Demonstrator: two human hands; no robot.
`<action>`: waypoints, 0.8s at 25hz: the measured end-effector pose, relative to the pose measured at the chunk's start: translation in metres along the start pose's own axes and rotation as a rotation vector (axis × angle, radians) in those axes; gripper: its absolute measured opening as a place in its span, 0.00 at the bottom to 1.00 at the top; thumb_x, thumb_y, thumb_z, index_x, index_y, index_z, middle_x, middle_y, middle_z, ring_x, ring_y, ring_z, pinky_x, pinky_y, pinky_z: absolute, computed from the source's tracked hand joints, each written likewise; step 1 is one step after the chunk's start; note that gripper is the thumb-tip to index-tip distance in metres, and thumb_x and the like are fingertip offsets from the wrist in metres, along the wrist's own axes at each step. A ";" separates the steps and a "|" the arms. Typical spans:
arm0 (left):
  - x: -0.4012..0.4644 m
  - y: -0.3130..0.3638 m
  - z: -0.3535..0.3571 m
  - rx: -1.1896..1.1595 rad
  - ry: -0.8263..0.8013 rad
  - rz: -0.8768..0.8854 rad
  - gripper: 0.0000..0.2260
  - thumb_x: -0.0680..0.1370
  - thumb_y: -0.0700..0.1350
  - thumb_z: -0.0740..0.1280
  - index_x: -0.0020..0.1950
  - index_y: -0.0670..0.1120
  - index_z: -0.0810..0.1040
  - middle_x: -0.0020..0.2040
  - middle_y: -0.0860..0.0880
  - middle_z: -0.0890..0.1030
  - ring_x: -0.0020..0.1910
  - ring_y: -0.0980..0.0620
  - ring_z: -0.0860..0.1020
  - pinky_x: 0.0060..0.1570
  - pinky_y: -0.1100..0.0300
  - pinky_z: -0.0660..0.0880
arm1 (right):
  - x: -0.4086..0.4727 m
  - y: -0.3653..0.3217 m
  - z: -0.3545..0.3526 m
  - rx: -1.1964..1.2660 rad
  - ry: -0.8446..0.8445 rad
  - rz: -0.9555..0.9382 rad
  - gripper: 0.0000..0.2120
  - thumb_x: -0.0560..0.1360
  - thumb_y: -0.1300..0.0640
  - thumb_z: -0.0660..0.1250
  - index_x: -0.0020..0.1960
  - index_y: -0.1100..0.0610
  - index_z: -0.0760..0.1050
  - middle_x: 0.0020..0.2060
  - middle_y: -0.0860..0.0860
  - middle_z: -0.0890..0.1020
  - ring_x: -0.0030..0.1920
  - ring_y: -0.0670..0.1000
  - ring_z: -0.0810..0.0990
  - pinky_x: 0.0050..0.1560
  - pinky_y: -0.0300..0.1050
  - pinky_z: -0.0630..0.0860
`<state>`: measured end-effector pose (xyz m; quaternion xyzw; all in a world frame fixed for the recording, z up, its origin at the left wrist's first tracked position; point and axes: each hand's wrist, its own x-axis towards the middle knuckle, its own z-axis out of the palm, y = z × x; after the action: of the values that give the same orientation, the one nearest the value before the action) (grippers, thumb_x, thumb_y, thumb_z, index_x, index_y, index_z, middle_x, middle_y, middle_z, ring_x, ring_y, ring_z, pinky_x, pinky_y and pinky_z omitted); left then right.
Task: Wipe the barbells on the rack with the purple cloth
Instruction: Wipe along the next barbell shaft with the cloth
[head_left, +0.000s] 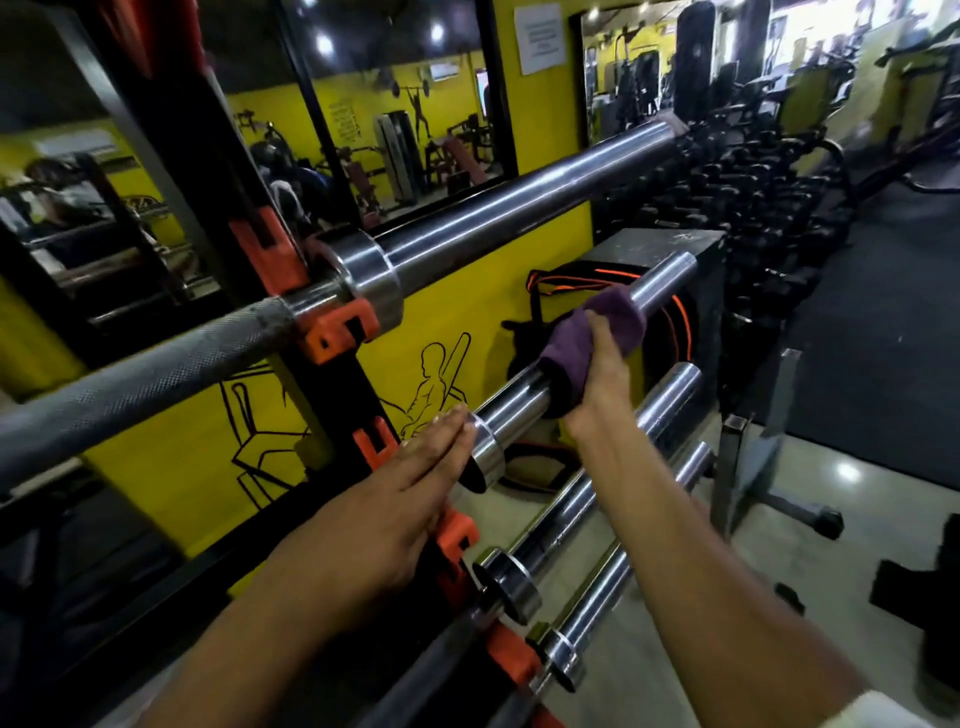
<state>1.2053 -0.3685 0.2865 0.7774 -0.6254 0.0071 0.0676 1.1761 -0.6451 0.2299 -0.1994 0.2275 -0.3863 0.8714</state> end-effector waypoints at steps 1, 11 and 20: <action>0.000 0.000 0.001 -0.002 0.012 0.010 0.32 0.85 0.43 0.55 0.79 0.61 0.37 0.77 0.67 0.32 0.76 0.67 0.35 0.79 0.58 0.47 | -0.012 0.011 -0.001 -0.028 -0.011 0.014 0.22 0.72 0.45 0.76 0.59 0.59 0.80 0.40 0.52 0.86 0.35 0.54 0.84 0.45 0.52 0.82; -0.040 -0.008 0.003 0.105 0.092 -0.016 0.38 0.79 0.37 0.61 0.82 0.58 0.45 0.82 0.60 0.47 0.80 0.55 0.53 0.71 0.46 0.68 | -0.049 0.039 0.011 -0.030 0.037 -0.019 0.24 0.71 0.43 0.76 0.60 0.57 0.80 0.51 0.55 0.87 0.46 0.57 0.86 0.53 0.60 0.82; -0.051 -0.005 0.006 0.211 0.185 -0.075 0.30 0.77 0.40 0.54 0.79 0.53 0.61 0.79 0.55 0.62 0.77 0.60 0.54 0.68 0.52 0.65 | -0.038 0.028 0.007 0.087 0.004 -0.142 0.27 0.76 0.45 0.71 0.67 0.60 0.73 0.44 0.52 0.83 0.37 0.50 0.82 0.35 0.41 0.80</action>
<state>1.1987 -0.3181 0.2756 0.7990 -0.5827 0.1420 0.0434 1.1738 -0.5976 0.2305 -0.1761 0.1973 -0.4572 0.8491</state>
